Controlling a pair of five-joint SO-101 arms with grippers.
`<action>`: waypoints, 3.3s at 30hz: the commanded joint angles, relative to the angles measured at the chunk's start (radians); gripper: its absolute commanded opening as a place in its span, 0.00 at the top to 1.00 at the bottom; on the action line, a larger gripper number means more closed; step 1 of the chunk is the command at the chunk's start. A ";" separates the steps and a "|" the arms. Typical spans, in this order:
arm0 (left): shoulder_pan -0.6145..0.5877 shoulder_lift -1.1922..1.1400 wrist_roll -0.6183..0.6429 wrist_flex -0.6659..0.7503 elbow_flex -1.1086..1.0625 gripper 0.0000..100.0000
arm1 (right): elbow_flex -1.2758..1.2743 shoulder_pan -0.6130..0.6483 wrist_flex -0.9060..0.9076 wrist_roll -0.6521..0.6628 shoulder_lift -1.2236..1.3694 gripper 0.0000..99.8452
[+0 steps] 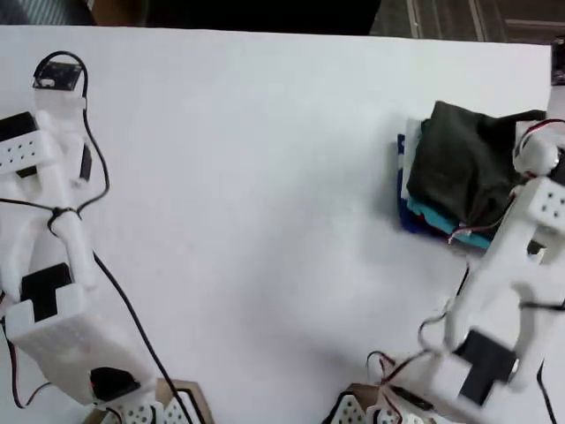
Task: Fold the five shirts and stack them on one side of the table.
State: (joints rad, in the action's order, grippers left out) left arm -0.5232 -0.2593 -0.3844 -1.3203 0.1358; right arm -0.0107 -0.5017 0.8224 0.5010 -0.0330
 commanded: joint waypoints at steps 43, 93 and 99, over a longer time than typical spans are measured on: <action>0.146 0.465 -0.006 -0.264 0.015 0.97 | 0.456 0.007 0.805 -0.006 0.177 0.98; 0.196 2.074 0.382 0.170 -1.830 0.97 | -1.683 0.562 0.403 -0.287 -1.767 0.98; 0.203 2.074 0.278 0.098 -1.830 0.97 | -1.682 0.561 0.410 -0.295 -1.767 0.98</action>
State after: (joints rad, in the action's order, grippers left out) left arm -0.3299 1.7983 -0.0806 -1.2037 -1.6717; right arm -1.6832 0.0598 1.2474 0.2355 -1.7852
